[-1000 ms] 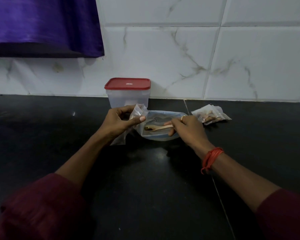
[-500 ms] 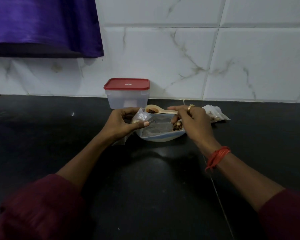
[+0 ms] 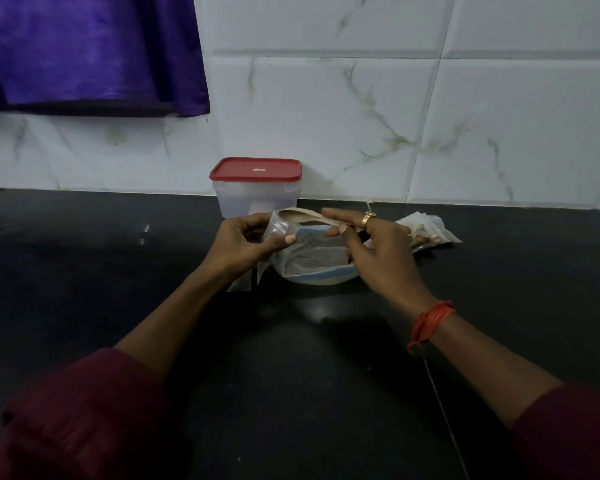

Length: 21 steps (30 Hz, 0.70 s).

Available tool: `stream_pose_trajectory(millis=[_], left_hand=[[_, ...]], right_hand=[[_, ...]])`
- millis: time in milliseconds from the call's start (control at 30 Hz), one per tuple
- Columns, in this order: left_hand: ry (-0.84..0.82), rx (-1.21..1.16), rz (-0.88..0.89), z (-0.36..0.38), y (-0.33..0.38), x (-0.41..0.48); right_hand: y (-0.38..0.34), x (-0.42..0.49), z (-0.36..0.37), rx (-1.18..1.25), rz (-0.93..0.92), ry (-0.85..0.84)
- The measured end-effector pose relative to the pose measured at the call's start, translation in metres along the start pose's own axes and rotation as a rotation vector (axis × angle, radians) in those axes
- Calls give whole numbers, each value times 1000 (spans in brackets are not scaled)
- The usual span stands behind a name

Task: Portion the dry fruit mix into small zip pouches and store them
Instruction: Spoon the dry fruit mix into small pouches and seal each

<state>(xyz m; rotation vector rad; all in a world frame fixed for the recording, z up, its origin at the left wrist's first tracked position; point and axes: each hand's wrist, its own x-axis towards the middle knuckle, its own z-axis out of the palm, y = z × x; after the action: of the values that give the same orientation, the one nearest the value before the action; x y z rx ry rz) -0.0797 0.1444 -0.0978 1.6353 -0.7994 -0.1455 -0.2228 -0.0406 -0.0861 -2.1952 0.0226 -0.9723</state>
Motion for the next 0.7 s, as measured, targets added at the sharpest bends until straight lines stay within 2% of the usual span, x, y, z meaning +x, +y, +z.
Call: stream_pose_trajectory(millis=[100,167,400,533,700], left_hand=[[10,-10,0,0,-1,-1],[11,-22,7,0,1,-1],[-58,18,13,3,6,-4],[-78,29,19,1,7,-5],[-111,48,6,-2,5,-4]], right_hand=[[5,7,-9,-34,69,108],[12,9,-19,-151,78,132],[33,12,-40,-538,-15,-71],[35,14,-40,-527,10,-47],[37,16,-37,-392,164,-66]])
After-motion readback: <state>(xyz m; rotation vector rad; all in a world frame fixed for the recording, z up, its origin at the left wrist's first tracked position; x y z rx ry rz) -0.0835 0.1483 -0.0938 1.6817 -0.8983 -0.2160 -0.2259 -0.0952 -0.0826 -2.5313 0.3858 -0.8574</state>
